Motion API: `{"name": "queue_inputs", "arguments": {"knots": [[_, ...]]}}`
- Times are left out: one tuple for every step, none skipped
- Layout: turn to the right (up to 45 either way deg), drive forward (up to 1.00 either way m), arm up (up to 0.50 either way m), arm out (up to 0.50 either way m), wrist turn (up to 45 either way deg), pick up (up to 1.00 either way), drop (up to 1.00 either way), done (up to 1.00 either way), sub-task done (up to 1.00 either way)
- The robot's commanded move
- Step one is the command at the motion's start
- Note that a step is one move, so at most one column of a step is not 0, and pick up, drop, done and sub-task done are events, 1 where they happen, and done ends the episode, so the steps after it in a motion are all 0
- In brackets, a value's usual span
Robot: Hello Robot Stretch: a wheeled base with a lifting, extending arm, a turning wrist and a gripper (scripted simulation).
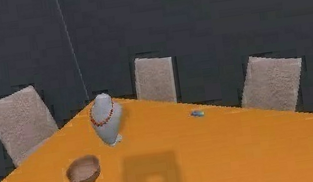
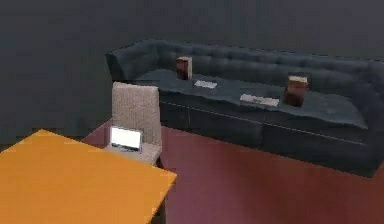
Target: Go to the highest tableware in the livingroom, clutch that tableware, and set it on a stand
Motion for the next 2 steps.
{"name": "queue_inputs", "arguments": {"knots": [[-45.0,0.00,0.00,0.00,0.0,0.00,0.00,0.00,0.00],[-45.0,0.00,0.00,0.00,0.0,0.00,0.00,0.00,0.00]]}}
